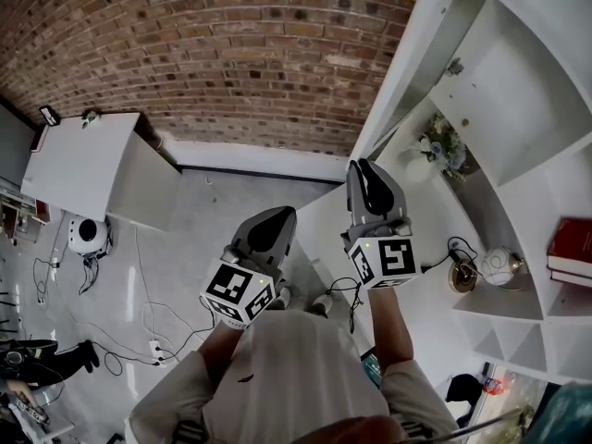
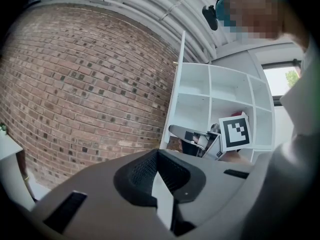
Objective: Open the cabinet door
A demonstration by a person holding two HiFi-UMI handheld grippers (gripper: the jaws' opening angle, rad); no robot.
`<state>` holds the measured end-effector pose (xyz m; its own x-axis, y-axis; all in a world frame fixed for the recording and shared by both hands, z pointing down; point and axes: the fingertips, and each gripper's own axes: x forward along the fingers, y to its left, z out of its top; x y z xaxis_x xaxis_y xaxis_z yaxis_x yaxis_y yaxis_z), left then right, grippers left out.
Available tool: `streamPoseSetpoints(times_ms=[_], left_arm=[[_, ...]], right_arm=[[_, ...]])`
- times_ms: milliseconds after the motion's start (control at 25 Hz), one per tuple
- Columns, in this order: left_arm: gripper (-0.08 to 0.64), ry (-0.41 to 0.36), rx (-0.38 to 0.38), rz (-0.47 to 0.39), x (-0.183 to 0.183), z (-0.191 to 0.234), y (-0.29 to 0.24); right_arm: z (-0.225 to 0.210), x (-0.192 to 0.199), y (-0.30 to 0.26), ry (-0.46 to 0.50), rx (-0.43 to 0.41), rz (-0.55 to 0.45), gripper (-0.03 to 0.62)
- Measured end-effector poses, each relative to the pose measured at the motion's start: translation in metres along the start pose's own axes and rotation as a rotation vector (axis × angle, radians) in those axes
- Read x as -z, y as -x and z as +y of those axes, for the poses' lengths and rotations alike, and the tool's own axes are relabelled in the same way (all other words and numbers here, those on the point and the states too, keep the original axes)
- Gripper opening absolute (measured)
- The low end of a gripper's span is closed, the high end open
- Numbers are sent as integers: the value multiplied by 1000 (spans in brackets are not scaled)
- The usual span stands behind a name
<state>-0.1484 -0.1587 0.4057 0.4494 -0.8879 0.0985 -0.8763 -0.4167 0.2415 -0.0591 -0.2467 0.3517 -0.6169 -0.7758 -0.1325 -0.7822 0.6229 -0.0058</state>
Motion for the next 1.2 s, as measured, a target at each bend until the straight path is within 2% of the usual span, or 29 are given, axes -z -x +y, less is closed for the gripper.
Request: streamPoseSetpoints(times_ms=[1000, 1200], left_arm=[[9, -12, -131, -30, -8, 26, 39], [9, -11, -151, -36, -10, 28, 44]], right_arm=[[10, 10, -52, -26, -49, -14, 50], [15, 12, -64, -39, -62, -13, 26]])
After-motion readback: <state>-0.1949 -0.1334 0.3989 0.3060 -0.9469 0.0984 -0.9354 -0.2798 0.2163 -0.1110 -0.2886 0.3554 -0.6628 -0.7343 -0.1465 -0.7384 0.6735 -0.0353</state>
